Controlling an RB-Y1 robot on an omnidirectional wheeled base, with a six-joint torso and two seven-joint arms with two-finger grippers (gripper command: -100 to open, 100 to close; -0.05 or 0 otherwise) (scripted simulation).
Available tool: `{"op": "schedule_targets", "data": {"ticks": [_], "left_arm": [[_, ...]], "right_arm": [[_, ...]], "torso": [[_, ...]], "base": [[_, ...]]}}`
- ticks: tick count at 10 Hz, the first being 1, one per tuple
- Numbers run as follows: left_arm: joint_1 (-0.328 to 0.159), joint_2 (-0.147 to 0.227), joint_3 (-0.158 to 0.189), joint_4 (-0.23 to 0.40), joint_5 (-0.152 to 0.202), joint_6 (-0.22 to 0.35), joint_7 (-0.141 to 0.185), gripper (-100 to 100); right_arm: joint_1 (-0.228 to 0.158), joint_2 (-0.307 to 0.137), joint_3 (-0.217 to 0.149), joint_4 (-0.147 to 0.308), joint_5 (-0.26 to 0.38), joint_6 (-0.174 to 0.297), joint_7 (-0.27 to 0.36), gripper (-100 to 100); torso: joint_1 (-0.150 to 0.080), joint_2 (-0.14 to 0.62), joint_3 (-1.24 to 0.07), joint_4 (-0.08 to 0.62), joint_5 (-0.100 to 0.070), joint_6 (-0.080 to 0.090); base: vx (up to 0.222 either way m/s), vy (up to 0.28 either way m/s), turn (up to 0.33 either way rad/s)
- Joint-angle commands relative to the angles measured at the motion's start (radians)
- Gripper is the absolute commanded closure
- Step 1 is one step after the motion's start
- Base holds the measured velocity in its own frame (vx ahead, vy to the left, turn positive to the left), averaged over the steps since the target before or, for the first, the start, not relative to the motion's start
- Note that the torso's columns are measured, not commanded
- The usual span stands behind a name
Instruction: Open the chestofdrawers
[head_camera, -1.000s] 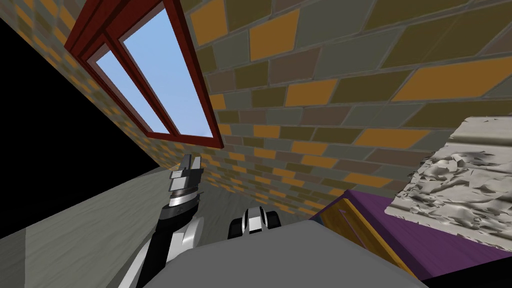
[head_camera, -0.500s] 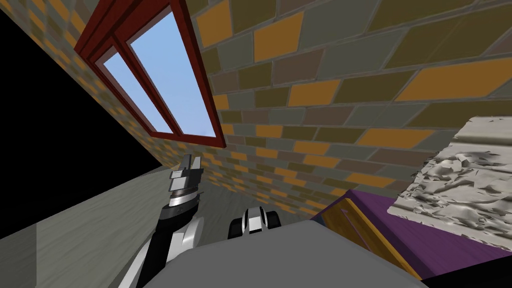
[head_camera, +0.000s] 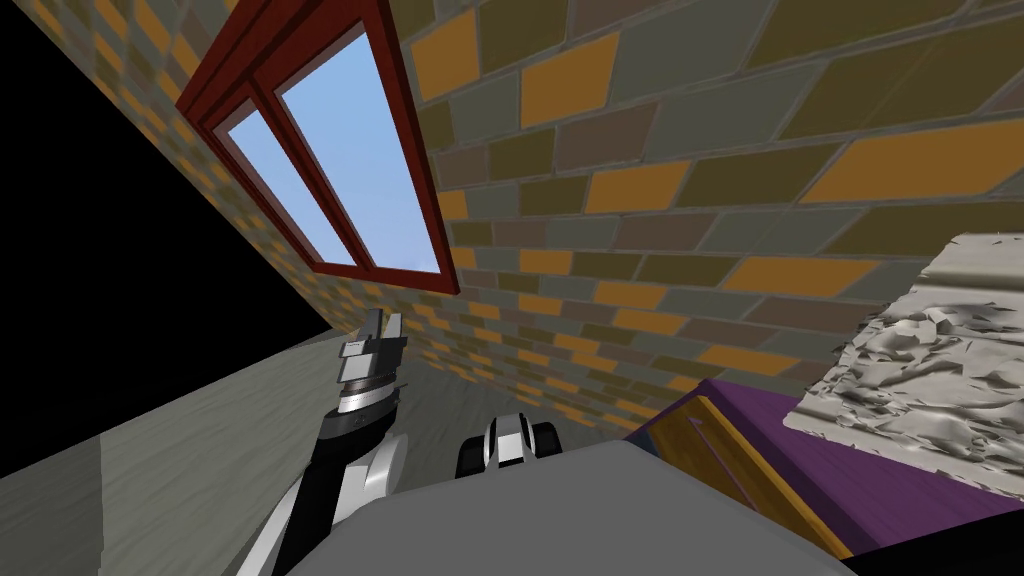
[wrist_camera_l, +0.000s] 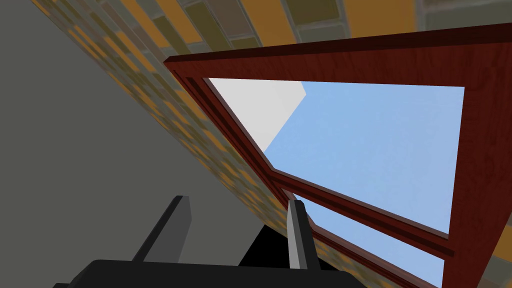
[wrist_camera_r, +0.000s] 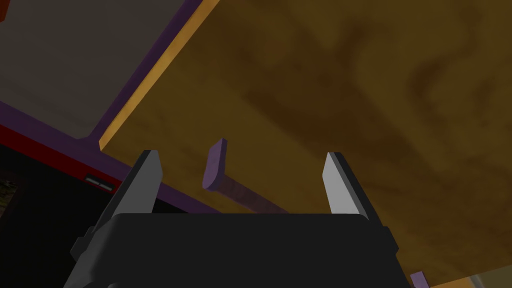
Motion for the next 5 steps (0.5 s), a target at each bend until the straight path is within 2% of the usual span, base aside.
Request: {"op": "schedule_targets", "data": {"ticks": [1,2,3,5], "left_arm": [[0.000,0.000,0.000,0.000,0.000,0.000,0.000,0],[0.000,0.000,0.000,0.000,0.000,0.000,0.000,0],[0.000,0.000,0.000,0.000,0.000,0.000,0.000,0],[0.000,0.000,0.000,0.000,0.000,0.000,0.000,0]], "right_arm": [[-0.002,0.032,0.001,0.003,0.016,0.028,-0.007,100],[-0.002,0.032,0.001,0.003,0.016,0.028,-0.007,100],[-0.011,0.072,0.002,0.022,0.033,0.058,-0.027,100],[-0.014,0.085,0.003,0.050,0.038,0.068,-0.034,100]], "torso": [[-0.001,0.000,0.000,0.000,0.000,0.000],[-0.003,-0.001,0.000,0.000,-0.001,0.000],[-0.009,-0.001,0.003,0.002,-0.004,-0.005],[-0.009,-0.003,0.002,0.002,-0.006,-0.006]], "base": [[0.017,-0.046,-0.063],[0.005,-0.047,-0.065],[0.009,-0.061,-0.042],[0.017,-0.062,-0.013]]}}
